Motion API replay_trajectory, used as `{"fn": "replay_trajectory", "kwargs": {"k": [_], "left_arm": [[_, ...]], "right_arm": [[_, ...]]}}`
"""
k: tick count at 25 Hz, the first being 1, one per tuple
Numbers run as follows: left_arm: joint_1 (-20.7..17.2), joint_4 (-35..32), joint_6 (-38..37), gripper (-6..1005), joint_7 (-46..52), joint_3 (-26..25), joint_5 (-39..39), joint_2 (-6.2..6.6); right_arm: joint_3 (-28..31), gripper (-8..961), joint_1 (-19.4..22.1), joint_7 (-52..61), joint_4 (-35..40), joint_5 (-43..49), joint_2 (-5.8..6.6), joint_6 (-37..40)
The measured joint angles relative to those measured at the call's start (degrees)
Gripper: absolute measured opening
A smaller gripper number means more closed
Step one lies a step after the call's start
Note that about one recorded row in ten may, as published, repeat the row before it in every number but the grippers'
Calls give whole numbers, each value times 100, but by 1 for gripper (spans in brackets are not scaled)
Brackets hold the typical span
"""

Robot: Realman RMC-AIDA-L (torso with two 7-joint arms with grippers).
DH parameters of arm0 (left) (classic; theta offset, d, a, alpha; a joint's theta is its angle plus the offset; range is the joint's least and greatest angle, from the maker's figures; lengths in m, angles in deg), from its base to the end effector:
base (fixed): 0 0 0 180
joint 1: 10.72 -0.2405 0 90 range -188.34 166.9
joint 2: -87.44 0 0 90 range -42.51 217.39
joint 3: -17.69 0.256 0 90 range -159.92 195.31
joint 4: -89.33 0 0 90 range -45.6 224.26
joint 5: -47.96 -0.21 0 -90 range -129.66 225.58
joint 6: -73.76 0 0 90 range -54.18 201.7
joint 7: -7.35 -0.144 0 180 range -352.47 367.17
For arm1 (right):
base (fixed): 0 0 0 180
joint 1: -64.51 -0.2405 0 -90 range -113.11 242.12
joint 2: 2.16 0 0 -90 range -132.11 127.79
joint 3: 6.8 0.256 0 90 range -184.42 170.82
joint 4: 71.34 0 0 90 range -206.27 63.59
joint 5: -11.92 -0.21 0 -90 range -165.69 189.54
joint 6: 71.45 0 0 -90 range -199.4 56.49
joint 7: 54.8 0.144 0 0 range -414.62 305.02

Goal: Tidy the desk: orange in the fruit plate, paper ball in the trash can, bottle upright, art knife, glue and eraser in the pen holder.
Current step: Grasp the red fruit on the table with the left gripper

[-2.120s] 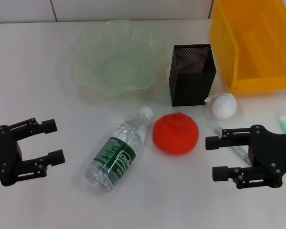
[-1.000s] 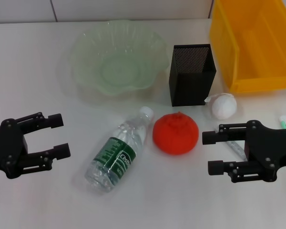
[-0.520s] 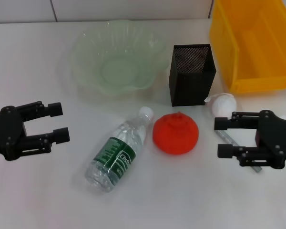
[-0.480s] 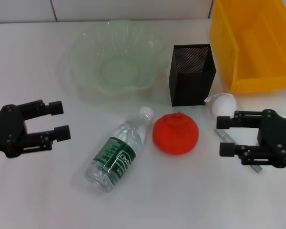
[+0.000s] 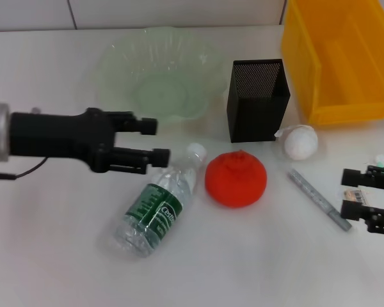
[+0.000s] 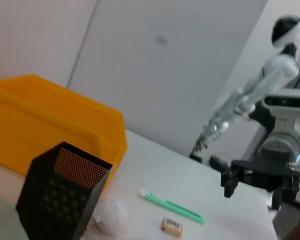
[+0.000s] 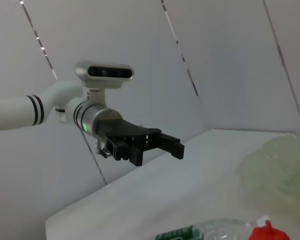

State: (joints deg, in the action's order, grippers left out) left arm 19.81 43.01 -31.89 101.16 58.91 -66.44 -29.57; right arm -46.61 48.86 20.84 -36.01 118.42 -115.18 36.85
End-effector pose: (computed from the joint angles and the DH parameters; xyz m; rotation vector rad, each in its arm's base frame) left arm -0.2347 0.3131 0.0340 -2.9368 -0.7270 -0.7783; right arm 0.3146 0.2350 0.0468 -2.7219 0.7365 0.9578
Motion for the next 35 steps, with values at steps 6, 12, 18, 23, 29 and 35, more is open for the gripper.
{"fn": "replay_trajectory", "kwargs": {"k": [6,12,18,23,29,35], "left_arm": [[945,210,747,772,189,483,-761,-171],[1288,395,1444,768,240,1256,-708,-200],[1359,475,2645,765,206,2958,66,-217],[1305,475,3532,763,195,3982,522,-217],[1265,475,4073,760,191,4603,694,-217],[1223,473,4338,757,166,4962,752,-216]], "right_arm": [[584,672,253,-21,-16,475,44,-72],[1052,671,377,-51,-41,869,8,-75],[1063,671,484,-39,-45,873,-5,-75],[1066,671,565,-31,-44,873,-15,-62],[1071,672,652,-45,-43,873,-52,-57],[1072,672,671,-50,-44,873,-68,-63]]}}
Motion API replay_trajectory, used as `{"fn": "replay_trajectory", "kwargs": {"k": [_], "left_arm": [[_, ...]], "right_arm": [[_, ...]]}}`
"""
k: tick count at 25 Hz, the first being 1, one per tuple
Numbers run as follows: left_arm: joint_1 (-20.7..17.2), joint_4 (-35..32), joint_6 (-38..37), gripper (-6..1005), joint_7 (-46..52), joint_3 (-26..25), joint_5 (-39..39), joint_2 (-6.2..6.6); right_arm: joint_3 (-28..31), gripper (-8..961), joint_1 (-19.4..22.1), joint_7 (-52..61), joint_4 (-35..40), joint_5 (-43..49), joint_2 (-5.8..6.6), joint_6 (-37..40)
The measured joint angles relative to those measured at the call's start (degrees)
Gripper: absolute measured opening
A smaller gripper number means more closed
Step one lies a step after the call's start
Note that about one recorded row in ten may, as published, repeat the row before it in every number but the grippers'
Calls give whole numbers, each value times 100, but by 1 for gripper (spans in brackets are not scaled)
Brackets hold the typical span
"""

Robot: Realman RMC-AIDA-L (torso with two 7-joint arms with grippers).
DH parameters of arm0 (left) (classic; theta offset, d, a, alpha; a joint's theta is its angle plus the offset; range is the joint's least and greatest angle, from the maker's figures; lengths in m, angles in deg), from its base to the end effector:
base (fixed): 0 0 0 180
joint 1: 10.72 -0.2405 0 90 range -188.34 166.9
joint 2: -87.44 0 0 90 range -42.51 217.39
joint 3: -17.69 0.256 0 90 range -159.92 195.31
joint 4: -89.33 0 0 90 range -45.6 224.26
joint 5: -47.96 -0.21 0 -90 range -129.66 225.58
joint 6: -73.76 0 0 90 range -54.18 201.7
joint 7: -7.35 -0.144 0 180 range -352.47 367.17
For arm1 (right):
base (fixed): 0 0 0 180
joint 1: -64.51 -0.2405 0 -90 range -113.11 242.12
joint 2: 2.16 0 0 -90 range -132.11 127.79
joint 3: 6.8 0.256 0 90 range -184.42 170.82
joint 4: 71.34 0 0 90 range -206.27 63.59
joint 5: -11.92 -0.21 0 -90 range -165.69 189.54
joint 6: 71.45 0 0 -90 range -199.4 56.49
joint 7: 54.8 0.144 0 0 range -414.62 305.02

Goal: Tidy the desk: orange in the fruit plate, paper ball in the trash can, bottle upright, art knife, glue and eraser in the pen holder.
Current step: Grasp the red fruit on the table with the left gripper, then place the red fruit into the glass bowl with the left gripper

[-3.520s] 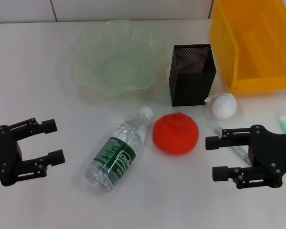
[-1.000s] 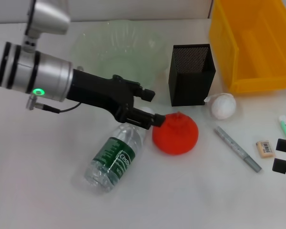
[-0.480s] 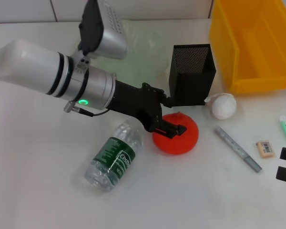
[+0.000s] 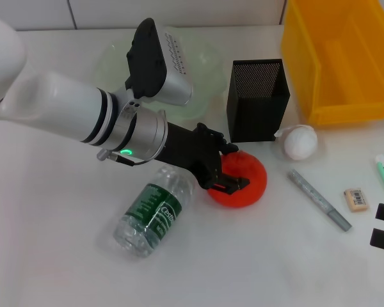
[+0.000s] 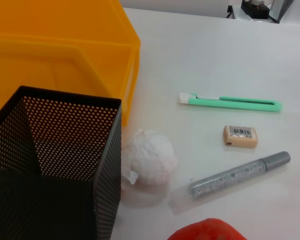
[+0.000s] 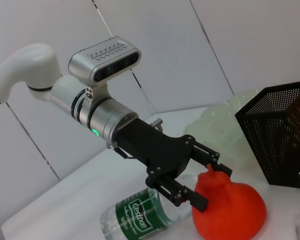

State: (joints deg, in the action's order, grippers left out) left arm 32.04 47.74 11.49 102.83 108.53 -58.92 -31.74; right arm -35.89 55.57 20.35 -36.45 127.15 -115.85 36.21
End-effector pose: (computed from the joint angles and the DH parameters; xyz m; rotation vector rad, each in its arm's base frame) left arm -0.1634 0.3613 -0.1058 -3.0328 -0.2192 -0.0753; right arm 0.3572 0.1892 0.0519 -2.5537 0.9633 0.8645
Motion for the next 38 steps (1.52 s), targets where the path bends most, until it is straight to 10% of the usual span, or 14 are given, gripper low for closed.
{"fn": "replay_trajectory", "kwargs": {"k": [25,38], "left_arm": [[-593,-552,-284,171,-468,-177,1058,53],[-832,-1282,-248,174,-537,-2506,1182,81]], "right_arm": [[0,672,-19,-18,-26,9,-29,-28],[0,671,-27,-23,-26,9,-86,-36]]}}
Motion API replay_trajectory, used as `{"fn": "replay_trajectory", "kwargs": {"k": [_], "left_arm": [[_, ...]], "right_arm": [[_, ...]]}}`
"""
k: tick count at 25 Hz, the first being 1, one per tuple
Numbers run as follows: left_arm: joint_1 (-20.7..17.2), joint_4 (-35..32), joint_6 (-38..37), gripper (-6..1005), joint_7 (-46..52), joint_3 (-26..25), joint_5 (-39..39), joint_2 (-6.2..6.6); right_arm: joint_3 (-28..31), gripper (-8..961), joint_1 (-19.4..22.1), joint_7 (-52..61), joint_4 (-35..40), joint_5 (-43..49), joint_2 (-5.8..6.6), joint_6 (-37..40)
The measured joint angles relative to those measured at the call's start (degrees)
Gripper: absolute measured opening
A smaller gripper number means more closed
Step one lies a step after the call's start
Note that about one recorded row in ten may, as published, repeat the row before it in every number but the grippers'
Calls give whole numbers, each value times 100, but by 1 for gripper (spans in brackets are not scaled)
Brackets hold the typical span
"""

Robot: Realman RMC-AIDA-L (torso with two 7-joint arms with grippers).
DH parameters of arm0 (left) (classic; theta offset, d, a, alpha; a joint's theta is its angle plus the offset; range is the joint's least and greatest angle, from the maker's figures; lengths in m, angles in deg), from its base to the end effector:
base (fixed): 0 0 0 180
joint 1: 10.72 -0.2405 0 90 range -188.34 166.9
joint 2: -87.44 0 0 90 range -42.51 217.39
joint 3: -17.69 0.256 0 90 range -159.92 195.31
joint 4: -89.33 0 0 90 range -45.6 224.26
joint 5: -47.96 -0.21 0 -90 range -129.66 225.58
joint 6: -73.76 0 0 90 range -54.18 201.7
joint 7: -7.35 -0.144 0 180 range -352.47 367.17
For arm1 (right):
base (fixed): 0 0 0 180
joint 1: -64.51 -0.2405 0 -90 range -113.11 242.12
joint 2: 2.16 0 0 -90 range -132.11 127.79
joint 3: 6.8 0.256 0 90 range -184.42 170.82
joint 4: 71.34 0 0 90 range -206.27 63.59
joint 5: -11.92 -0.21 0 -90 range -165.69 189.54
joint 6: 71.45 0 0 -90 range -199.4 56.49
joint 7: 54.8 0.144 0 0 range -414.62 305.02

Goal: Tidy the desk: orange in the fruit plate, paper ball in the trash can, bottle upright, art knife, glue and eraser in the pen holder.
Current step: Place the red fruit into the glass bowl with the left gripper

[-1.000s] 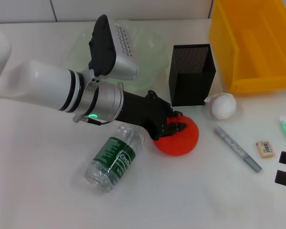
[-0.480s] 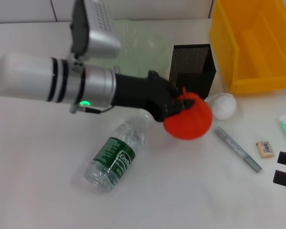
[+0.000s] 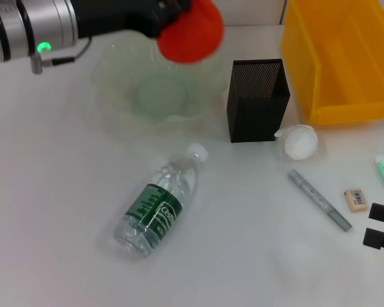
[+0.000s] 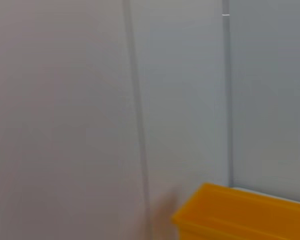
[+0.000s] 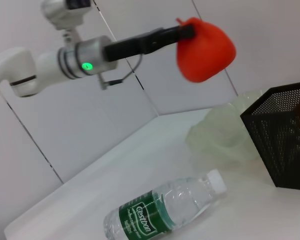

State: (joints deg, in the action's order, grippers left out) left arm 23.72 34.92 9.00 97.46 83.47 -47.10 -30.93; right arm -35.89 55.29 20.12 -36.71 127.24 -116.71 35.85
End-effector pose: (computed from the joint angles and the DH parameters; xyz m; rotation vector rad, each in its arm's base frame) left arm -0.1547 0.4073 0.0125 -2.5548 -0.3312 -0.6884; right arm 0.3543 0.1905 0.0452 -2.5536 0.9651 0.8810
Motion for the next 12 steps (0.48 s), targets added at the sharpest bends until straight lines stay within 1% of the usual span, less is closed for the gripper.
{"fn": "replay_trajectory", "kwargs": {"k": [2,3,4,5,6,7,8,12], "left_arm": [[0,0,0,175,0,0,0,0],[108,182,351,176,-13,-169,-2,4],[108,182,351,177,-13,-169,-2,4],[439,852,1326,177,119,-317,-21,28],[514,1059,1518,178,162,-321,-21,28],[514,1059,1518,179,162,-321,-21,28],[550,1244,1635,179,156,-284,-28,3],[540,1296,1645,182,152,-273,-32,-6]], "right_arm": [[0,671,-20,-9,0,0,-16,0],[0,671,-31,-17,0,0,-25,0],[0,671,-40,-22,0,0,-35,1],[0,671,-48,-29,0,0,-45,2],[0,671,-55,-39,0,0,-53,3],[0,671,-62,-46,0,-2,-56,8],[0,671,-70,-52,0,-7,-58,12],[0,672,-127,-56,0,-26,-59,15]]}}
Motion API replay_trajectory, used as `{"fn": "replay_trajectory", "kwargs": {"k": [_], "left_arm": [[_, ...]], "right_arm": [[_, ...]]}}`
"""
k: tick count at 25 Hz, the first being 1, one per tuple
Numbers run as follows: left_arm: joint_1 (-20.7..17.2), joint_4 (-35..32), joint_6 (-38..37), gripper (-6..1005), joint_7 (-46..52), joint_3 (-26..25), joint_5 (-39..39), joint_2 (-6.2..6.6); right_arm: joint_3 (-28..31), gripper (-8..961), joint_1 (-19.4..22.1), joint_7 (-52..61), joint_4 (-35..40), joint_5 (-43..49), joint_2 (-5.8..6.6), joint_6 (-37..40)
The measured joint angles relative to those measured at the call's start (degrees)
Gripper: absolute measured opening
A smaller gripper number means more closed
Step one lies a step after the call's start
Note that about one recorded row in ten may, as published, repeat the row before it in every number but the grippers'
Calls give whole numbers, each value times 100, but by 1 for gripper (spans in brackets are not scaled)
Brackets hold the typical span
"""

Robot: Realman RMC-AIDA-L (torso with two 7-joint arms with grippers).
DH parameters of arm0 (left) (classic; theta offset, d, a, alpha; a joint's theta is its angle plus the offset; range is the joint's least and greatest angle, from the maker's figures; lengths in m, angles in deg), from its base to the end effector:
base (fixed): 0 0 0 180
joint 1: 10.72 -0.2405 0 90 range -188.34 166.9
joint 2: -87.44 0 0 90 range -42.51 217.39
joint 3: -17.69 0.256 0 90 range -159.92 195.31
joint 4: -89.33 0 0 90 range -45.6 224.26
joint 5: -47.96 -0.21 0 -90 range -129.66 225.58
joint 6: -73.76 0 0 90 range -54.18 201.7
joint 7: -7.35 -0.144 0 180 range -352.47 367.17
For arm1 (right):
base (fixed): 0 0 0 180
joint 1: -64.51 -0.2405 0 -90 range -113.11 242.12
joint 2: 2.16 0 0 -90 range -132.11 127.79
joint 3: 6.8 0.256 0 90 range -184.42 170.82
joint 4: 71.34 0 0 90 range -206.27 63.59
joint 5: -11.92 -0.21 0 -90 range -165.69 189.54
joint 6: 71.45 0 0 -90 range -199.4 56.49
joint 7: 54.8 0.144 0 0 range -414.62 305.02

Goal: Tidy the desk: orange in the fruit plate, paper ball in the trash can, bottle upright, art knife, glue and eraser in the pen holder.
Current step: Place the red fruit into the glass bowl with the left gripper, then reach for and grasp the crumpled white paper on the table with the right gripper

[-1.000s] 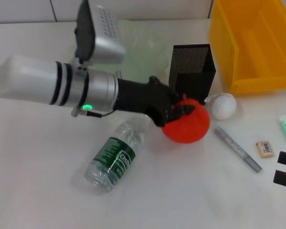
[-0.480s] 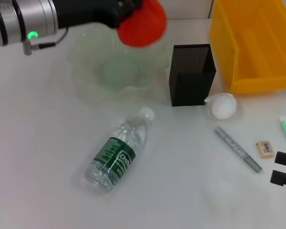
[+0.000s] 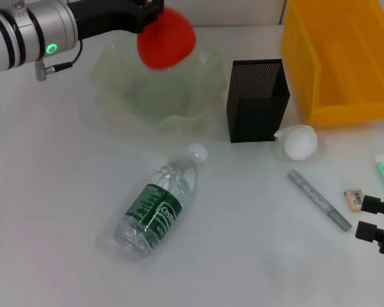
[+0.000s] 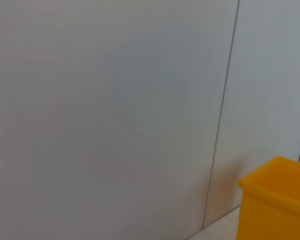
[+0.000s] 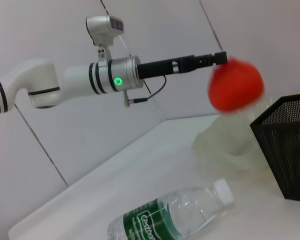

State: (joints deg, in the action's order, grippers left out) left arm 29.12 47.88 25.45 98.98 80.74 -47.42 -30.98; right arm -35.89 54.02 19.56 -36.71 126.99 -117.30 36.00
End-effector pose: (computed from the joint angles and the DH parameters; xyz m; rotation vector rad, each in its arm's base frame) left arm -0.1872 0.4456 0.0001 -2.3291 -0.6128 -0.5892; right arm 0.3474 0.1981 0.0417 -2.5691 0.9259 0.9040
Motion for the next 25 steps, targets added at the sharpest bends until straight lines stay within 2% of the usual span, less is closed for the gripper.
{"fn": "replay_trajectory", "kwargs": {"k": [1,6,10,11,17,20,21,22,23,25], "left_arm": [[-71,8,-16,183,8,-15,17,-1],[-289,-70,-112,385,47,-50,49,4],[-570,-212,-544,609,29,-210,95,11],[-653,-255,-788,665,-6,-313,133,17],[-1251,-275,-3098,774,-627,-985,401,97],[-1553,-205,-4142,828,-908,-944,281,233],[-1682,-39,-4753,846,-1177,-853,146,305],[-1682,-39,-4753,846,-1177,-853,146,305],[-1748,148,-5153,846,-1435,-820,-26,322],[-1770,226,-5263,845,-1524,-813,-141,312]], "right_arm": [[0,672,-21,0,0,-3,0,-1],[0,672,-180,15,0,-1,0,5],[0,672,-334,95,0,9,0,41],[-5,672,-434,248,19,8,1,43],[-60,671,-806,1103,349,34,110,101],[-77,671,-1085,1763,764,69,206,227],[-78,671,-1274,2188,1042,135,292,254],[-78,671,-1274,2188,1042,135,292,254],[-78,671,-1391,2427,1193,190,349,256],[-78,671,-1651,2946,1503,458,453,257]]}}
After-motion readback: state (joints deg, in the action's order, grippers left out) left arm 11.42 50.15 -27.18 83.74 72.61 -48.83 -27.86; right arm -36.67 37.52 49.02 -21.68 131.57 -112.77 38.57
